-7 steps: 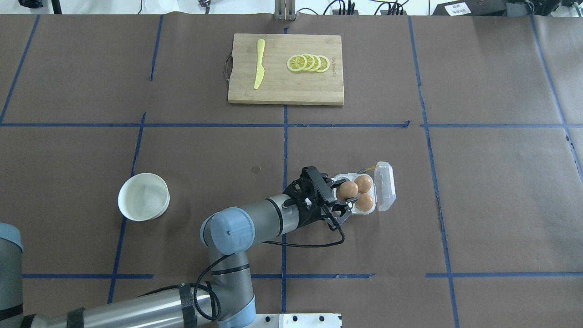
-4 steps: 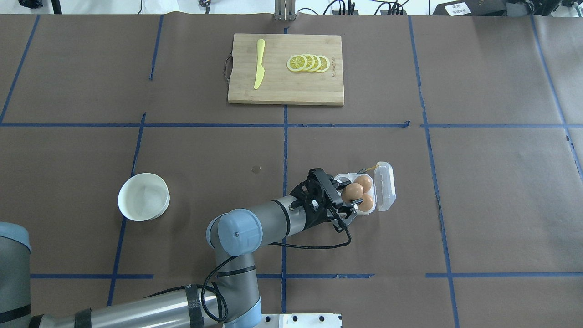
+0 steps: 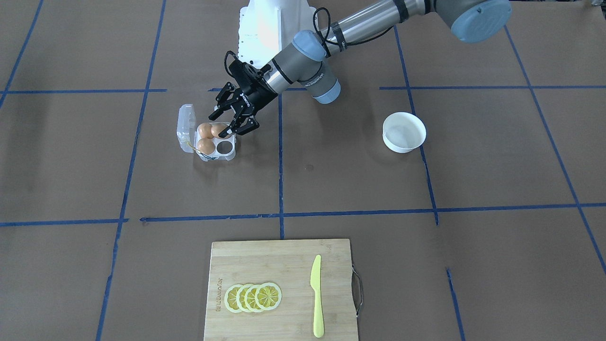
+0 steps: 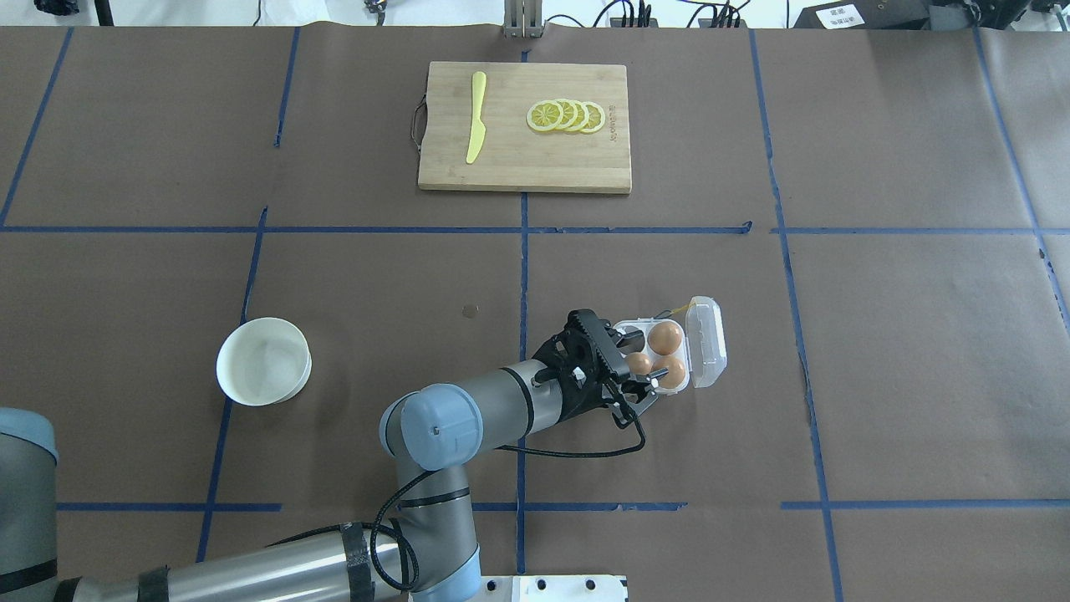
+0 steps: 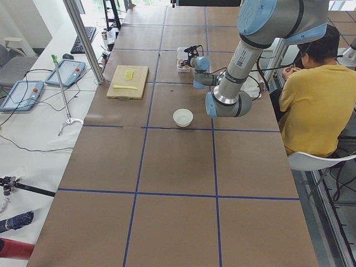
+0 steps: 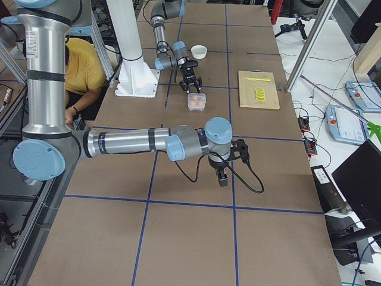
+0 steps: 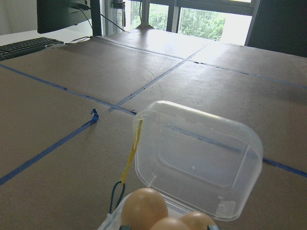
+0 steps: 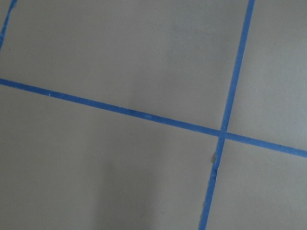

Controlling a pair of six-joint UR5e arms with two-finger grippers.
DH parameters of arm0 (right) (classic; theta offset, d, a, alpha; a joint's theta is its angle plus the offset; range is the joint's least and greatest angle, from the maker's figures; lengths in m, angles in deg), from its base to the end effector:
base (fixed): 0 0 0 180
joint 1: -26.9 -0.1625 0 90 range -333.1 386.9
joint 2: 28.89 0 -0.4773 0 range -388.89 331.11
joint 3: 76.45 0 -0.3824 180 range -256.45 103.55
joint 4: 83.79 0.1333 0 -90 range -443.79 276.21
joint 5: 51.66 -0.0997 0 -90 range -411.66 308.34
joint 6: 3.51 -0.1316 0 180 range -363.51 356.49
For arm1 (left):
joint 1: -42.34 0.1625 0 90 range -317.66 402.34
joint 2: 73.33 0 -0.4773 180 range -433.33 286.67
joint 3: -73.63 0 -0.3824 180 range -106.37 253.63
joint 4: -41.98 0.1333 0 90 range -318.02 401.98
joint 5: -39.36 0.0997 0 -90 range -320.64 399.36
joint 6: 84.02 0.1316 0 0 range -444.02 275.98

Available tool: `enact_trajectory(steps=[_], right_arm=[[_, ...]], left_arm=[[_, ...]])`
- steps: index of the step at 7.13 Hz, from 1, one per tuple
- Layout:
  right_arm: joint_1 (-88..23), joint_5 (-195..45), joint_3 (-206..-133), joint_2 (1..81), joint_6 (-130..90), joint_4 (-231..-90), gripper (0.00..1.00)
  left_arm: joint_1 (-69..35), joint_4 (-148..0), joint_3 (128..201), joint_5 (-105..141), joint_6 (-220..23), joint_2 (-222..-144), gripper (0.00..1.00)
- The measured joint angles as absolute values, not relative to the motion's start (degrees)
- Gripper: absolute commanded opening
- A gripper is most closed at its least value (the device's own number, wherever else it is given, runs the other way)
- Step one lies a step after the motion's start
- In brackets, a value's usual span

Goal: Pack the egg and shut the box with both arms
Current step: 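Lower the egg into the empty cup of the clear egg box, then open the left gripper to release the egg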

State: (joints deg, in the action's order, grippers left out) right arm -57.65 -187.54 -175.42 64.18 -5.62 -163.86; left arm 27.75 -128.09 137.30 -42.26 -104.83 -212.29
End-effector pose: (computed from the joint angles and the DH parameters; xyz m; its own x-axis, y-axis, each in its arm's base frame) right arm -0.0065 -0.4773 0.6608 0.6773 -0.2256 0.7002 0.0665 0.9667 0.2472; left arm 0.7533 -0.3536 0.2029 0.2860 0.8812 -0.3765 0.3363 0.2757 0.9005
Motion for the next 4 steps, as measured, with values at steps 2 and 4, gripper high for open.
enact_trajectory(steps=[2, 4], right_arm=[[-57.65, -187.54, -175.42, 64.18, -5.62, -163.86, 1.00], [-57.65, -187.54, -175.42, 64.18, -5.62, -163.86, 1.00]], left_arm=[[27.73, -128.09, 137.57, -42.33, -104.85, -212.24, 0.90], [27.12, -126.83, 138.95, -42.60, -105.07, -212.19, 0.93]])
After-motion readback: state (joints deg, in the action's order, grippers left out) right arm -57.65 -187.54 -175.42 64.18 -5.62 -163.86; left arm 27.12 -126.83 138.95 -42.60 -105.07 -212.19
